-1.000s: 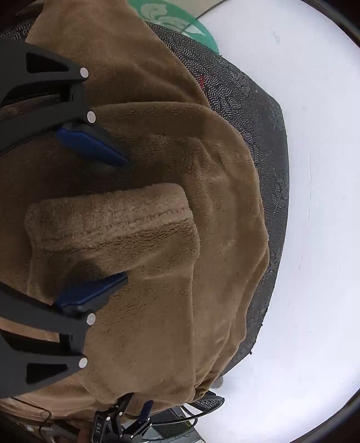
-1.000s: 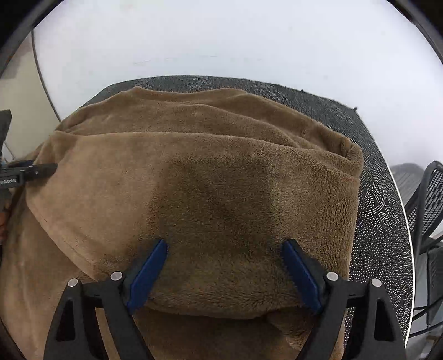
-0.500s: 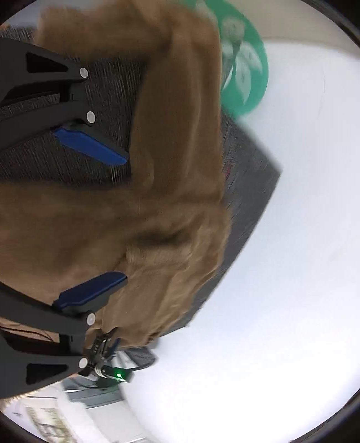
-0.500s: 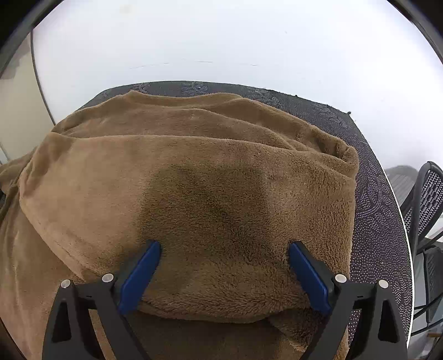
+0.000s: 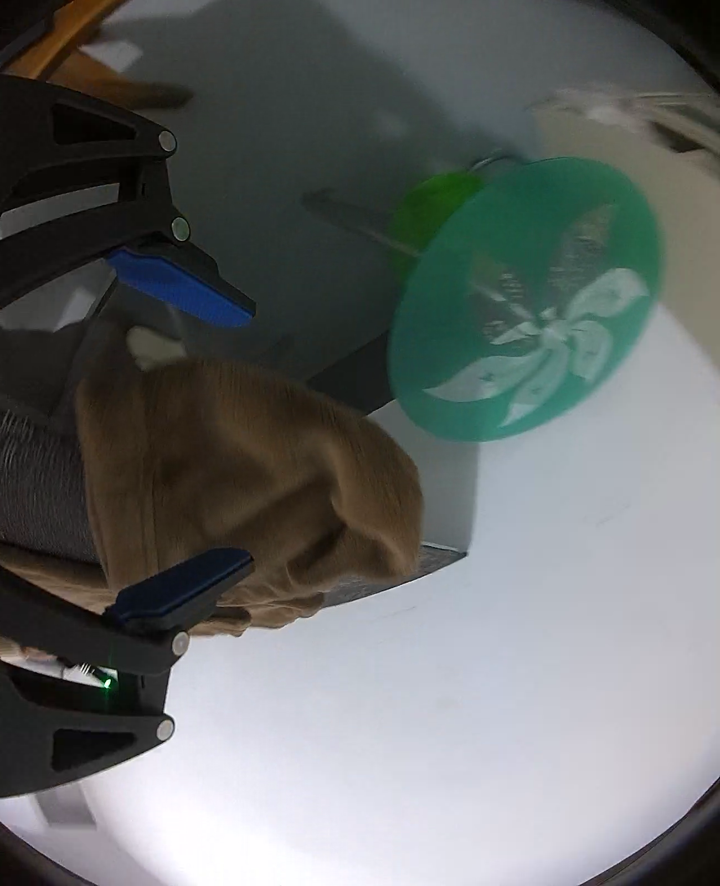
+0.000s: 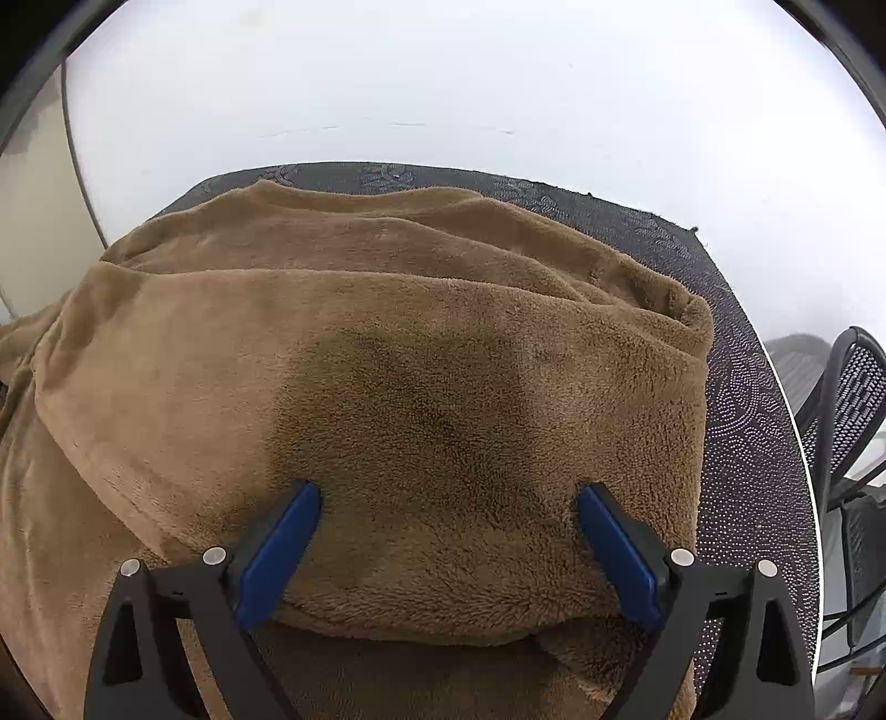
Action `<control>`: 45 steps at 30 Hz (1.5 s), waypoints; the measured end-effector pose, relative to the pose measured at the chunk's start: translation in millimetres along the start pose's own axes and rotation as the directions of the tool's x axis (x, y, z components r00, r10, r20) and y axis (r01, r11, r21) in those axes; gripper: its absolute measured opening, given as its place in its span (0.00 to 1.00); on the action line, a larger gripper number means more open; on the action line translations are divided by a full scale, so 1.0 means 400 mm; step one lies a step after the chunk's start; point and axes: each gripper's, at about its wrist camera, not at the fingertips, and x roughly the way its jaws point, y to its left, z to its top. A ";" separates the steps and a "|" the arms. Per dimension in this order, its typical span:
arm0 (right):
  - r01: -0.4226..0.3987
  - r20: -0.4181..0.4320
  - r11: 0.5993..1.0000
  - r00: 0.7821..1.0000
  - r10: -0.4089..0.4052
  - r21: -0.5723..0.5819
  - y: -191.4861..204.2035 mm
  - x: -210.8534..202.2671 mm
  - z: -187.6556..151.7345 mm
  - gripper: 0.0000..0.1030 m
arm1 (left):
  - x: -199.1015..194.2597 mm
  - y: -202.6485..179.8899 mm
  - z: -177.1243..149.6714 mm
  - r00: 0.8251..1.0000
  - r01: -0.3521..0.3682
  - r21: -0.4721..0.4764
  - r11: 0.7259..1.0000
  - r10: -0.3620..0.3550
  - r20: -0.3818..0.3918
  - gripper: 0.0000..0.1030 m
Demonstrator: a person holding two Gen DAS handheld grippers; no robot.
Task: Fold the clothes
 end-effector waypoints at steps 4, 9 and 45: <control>0.011 0.000 1.000 1.000 -0.011 -0.002 0.002 -0.001 0.000 0.94 | 0.057 0.046 0.015 0.990 0.104 -0.048 0.993 -0.108 -0.089 0.83; 0.042 -0.002 0.999 0.999 -0.042 -0.003 0.007 0.000 0.002 0.98 | 0.107 0.023 0.025 0.972 0.145 -0.023 0.989 -0.146 -0.181 0.36; -0.008 -0.006 1.000 1.000 0.008 0.030 -0.010 0.004 -0.002 0.99 | 0.435 -1.021 -0.459 0.848 0.371 0.500 0.782 -0.065 -0.527 0.44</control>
